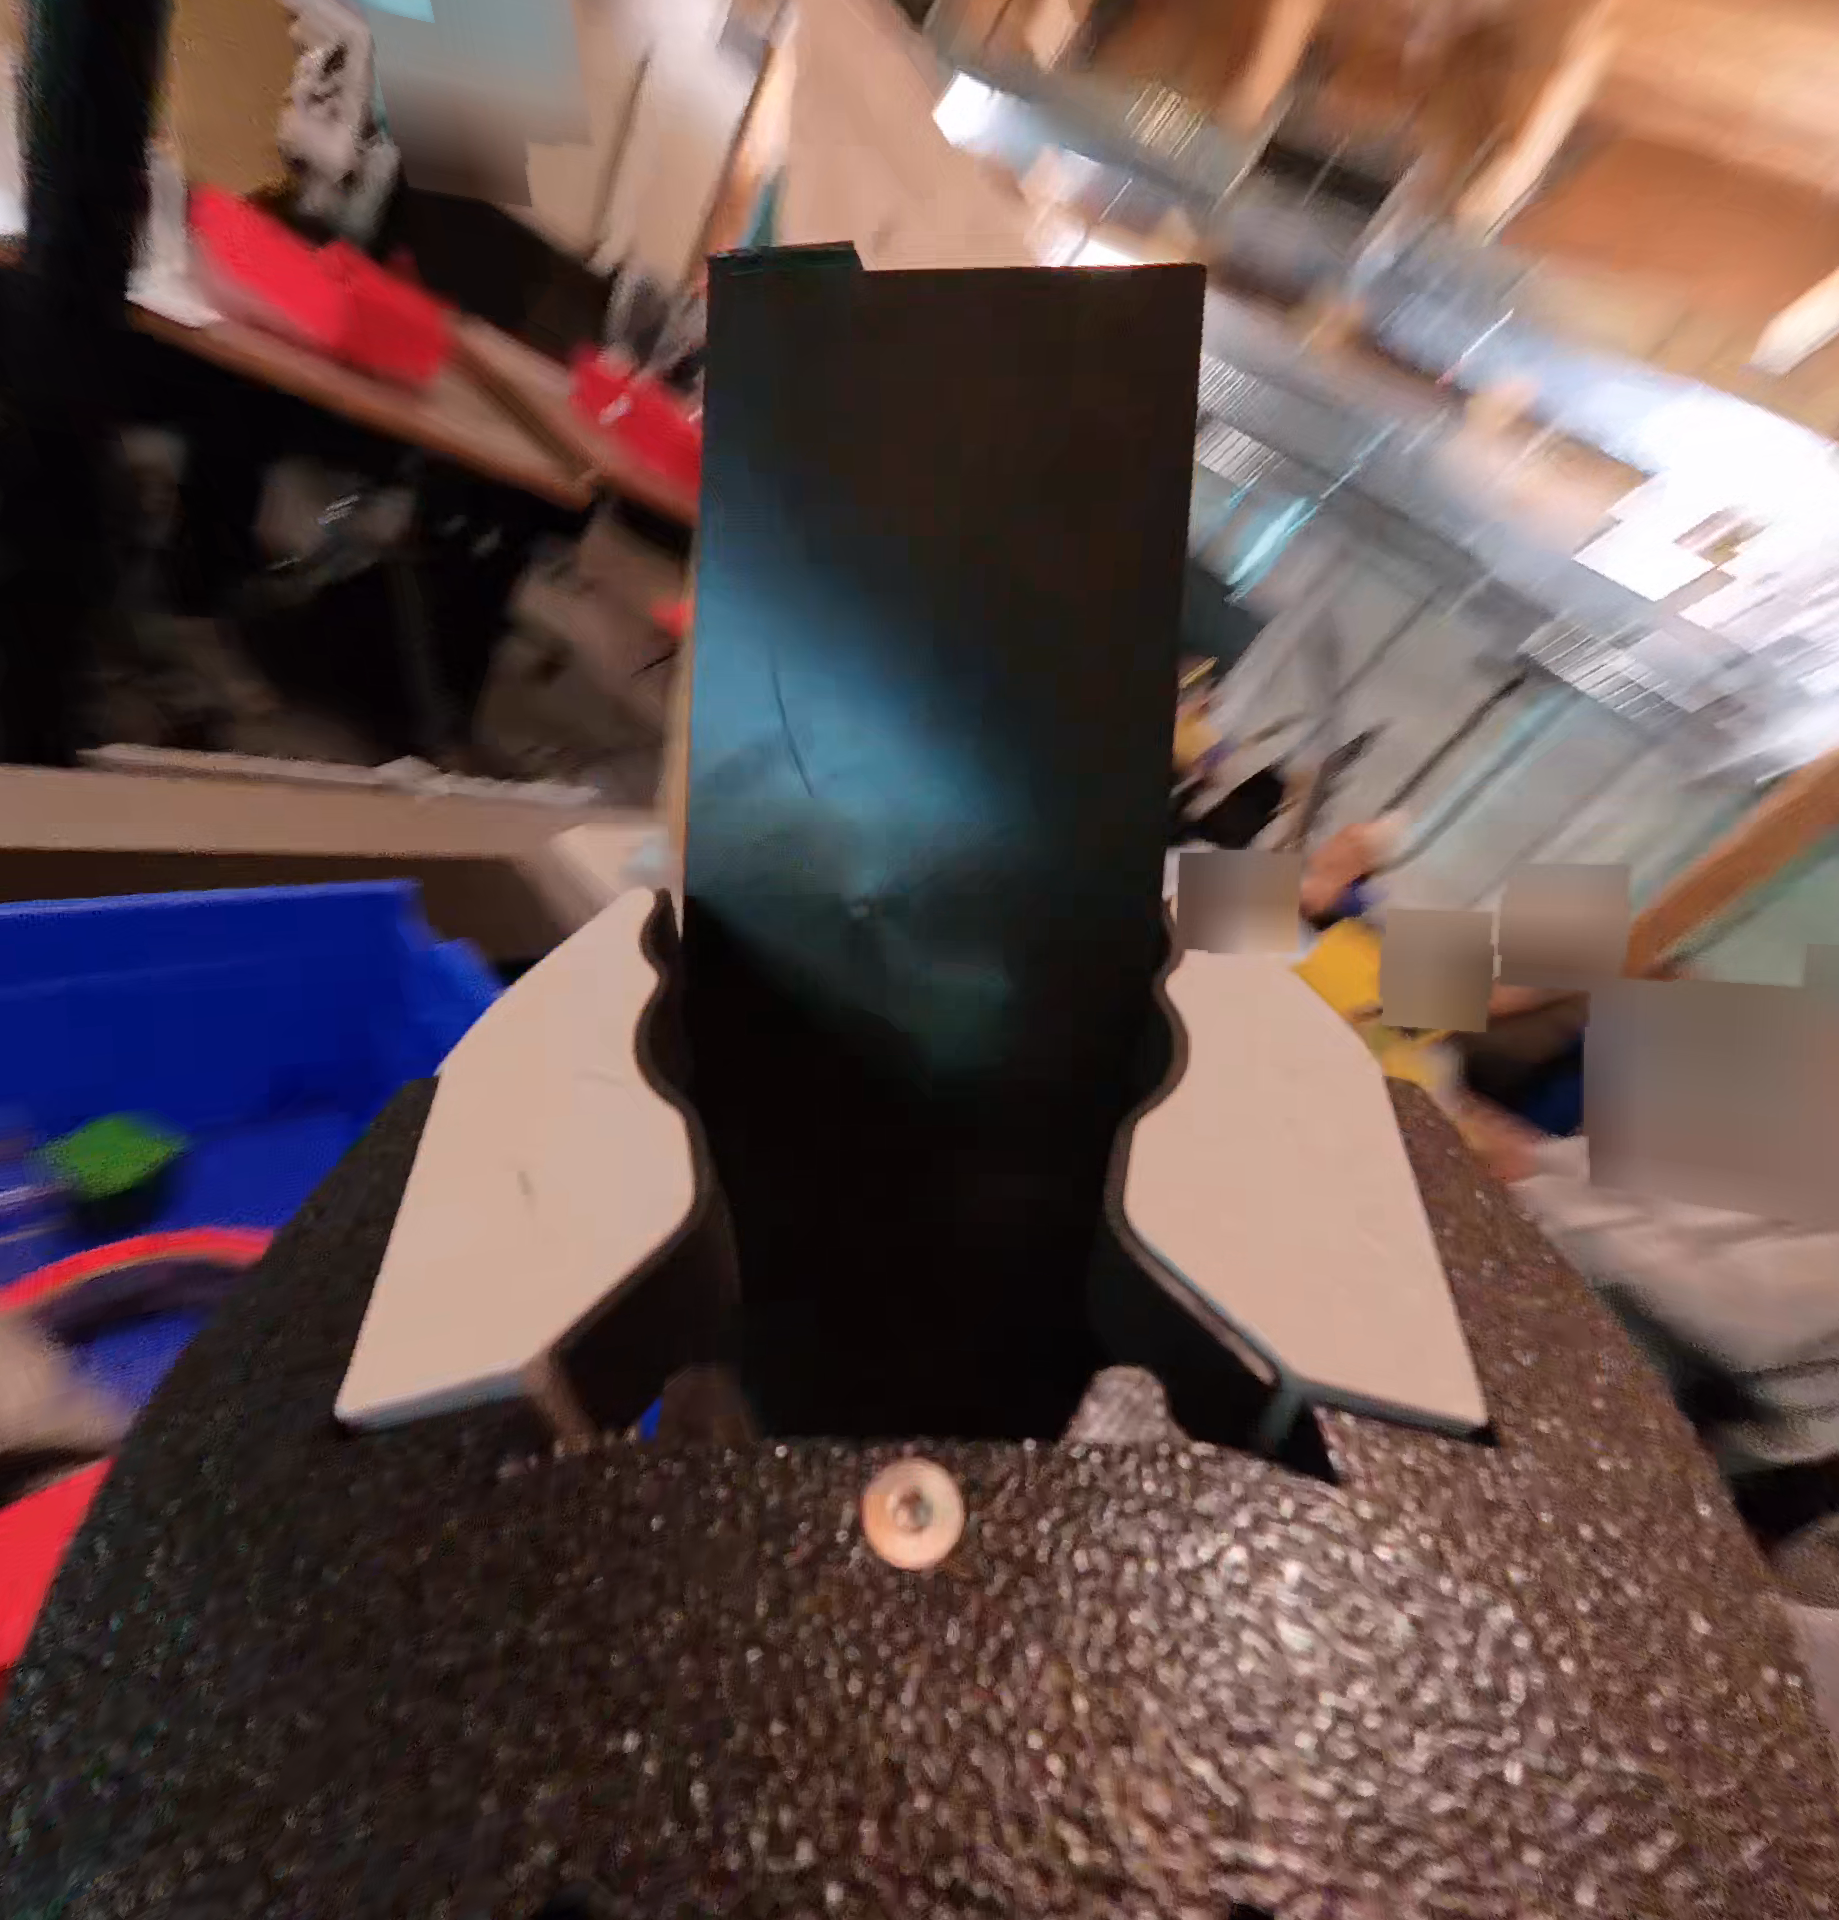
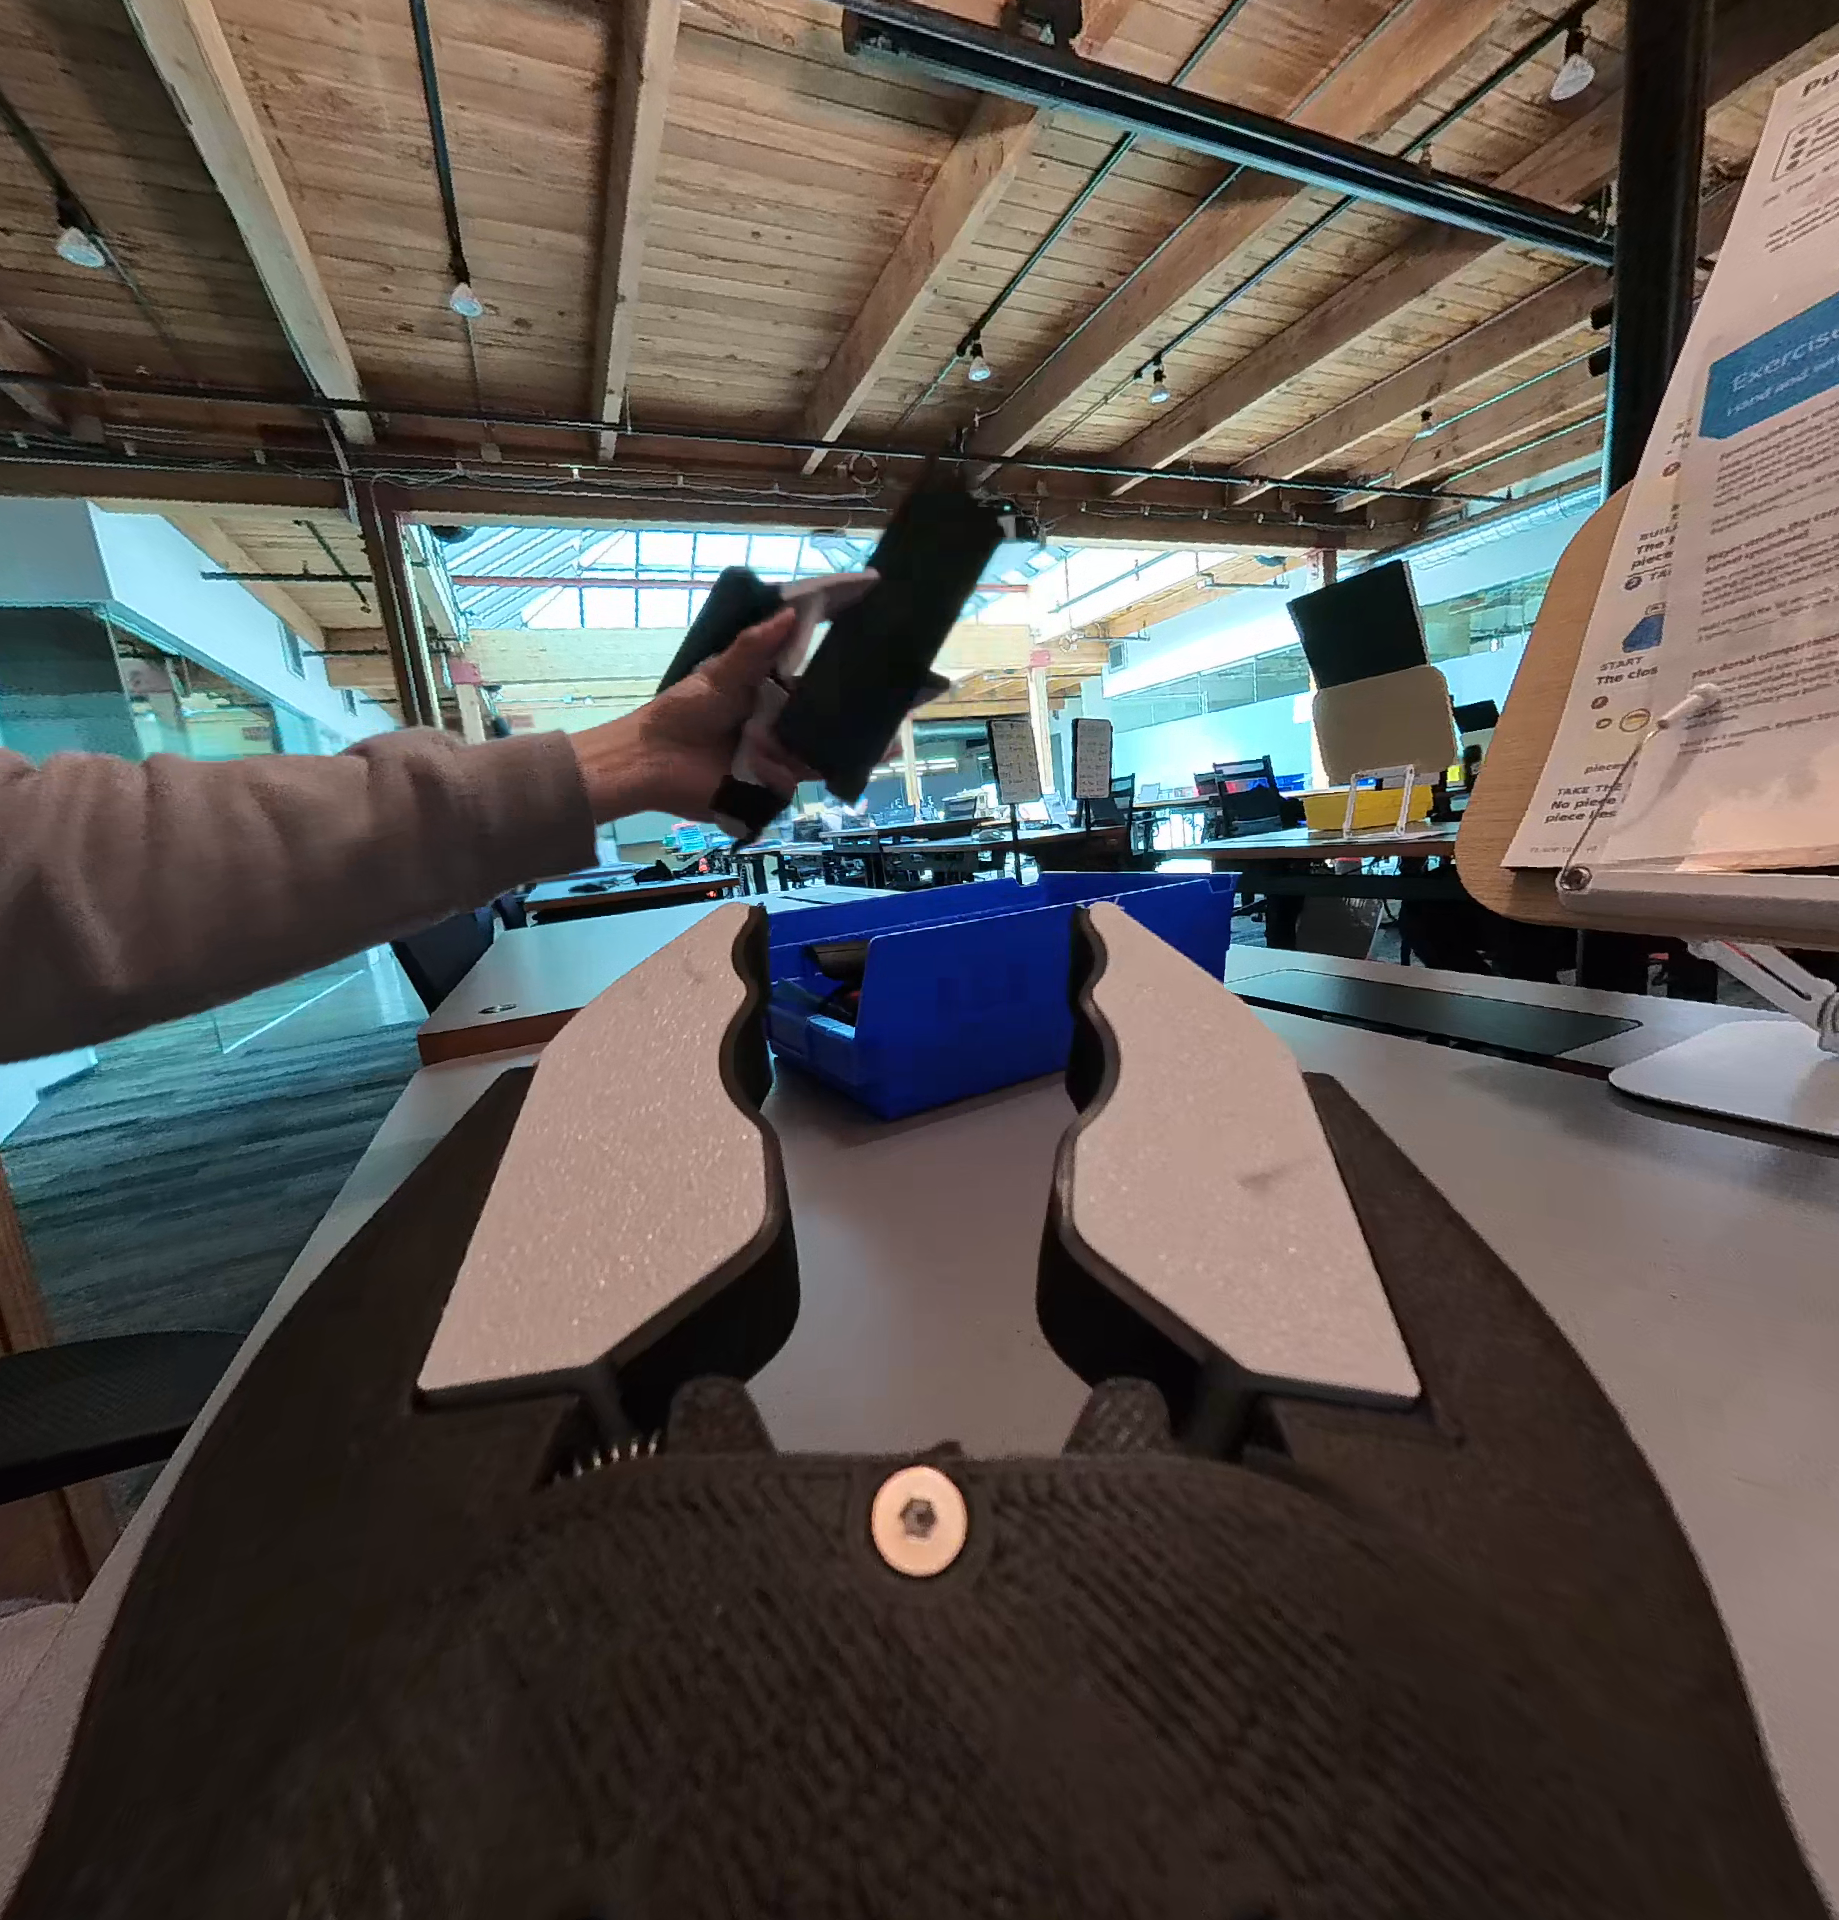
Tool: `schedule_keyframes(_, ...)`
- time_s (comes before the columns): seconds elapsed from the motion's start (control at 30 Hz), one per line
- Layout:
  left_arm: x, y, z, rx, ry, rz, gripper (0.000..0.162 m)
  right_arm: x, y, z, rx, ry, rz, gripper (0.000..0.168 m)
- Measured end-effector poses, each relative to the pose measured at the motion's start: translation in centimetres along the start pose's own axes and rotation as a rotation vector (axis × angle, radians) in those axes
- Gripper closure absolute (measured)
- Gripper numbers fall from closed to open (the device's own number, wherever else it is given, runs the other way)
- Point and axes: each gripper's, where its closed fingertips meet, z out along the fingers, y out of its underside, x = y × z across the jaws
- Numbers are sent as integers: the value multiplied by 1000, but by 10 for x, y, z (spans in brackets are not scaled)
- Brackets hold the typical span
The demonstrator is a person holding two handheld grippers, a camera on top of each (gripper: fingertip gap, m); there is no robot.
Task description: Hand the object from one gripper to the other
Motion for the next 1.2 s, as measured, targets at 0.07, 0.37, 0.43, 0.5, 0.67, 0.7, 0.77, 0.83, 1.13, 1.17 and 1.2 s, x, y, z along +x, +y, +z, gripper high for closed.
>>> schedule_keyframes(0.07, 31, 6, -5, 84, 162, -72, 77, 2, 0, 0, -3, 12, 9, 113)
schedule_keyframes(0.37, 112, 131, 29, 122, 168, 352, 78, -27, -27, 29, -97, -8, 195, 98)
schedule_keyframes(0.43, 113, 161, 44, 96, 27, 563, 77, -39, -22, 36, -174, 18, 140, 93)
schedule_keyframes(0.5, 126, 181, 56, 105, -29, 717, 75, -41, -17, 38, -208, 67, 92, 94)
schedule_keyframes(0.67, 151, 212, 68, 99, -128, 1012, 77, -39, -15, 37, -217, 103, 65, 99)
schedule_keyframes(0.7, 156, 217, 68, 94, -129, 1063, 77, -40, -16, 37, -214, 103, 57, 99)
schedule_keyframes(0.77, 162, 227, 67, 90, -141, 1136, 77, -46, -22, 38, -180, 86, 37, 104)
schedule_keyframes(0.83, 168, 236, 64, 92, -130, 1168, 77, -52, -29, 38, -150, 68, 1, 140)
schedule_keyframes(1.13, 204, 277, 41, -228, 312, 800, 81, -74, -43, 5, -288, -66, -228, 166)
schedule_keyframes(1.17, 208, 280, 33, -304, 367, 716, 73, -89, -49, -3, -268, -143, -218, 166)
schedule_keyframes(1.2, 210, 283, 25, -367, 419, 666, 69, -96, -56, -9, -235, -158, -214, 166)
